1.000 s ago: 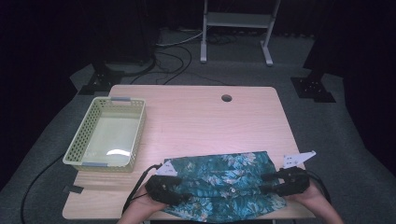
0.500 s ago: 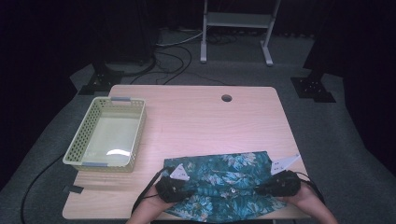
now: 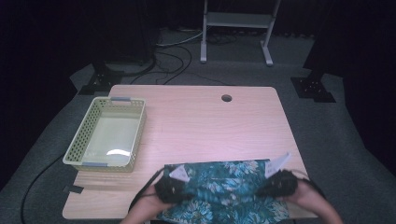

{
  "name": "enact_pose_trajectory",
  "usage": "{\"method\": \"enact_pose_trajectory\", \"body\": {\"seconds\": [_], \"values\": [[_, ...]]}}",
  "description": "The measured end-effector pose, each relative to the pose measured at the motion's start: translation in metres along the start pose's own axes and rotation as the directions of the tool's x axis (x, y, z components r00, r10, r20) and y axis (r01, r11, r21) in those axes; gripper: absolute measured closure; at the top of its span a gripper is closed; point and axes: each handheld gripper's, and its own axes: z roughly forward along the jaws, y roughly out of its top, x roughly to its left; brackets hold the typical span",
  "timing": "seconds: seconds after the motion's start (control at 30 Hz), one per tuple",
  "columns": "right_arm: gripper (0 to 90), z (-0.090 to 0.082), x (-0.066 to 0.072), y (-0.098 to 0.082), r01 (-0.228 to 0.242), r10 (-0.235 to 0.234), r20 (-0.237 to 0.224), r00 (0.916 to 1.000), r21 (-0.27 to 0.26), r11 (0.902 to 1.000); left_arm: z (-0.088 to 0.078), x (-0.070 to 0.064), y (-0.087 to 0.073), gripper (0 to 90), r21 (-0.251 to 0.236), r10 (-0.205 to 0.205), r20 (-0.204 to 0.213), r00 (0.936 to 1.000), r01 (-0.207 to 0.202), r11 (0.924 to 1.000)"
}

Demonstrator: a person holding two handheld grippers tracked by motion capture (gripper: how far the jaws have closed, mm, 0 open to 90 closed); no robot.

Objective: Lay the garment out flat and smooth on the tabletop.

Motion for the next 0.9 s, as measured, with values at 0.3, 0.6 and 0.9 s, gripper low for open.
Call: {"method": "enact_pose_trajectory", "body": {"seconds": [0.3,0.6,0.9], "values": [[32.4,-0.105,-0.112,0.113,-0.185,0.464,0.472,0.7493,-0.524,0.8316,-0.027,0.137,0.086,38.8,-0.451,-0.449,-0.266,0.8530,0.301,0.8401],[11.5,-0.067,-0.136,0.066,-0.371,0.583,0.328,0.7433,-0.522,0.7677,0.002,0.136,0.041,17.7,-0.446,-0.483,-0.196,0.8533,0.361,0.8187],[8.6,-0.031,-0.113,0.047,-0.335,0.487,0.273,0.8293,-0.455,0.8250,0.005,0.103,0.018,8.1,-0.395,-0.346,-0.236,0.9082,0.236,0.8880]]}}
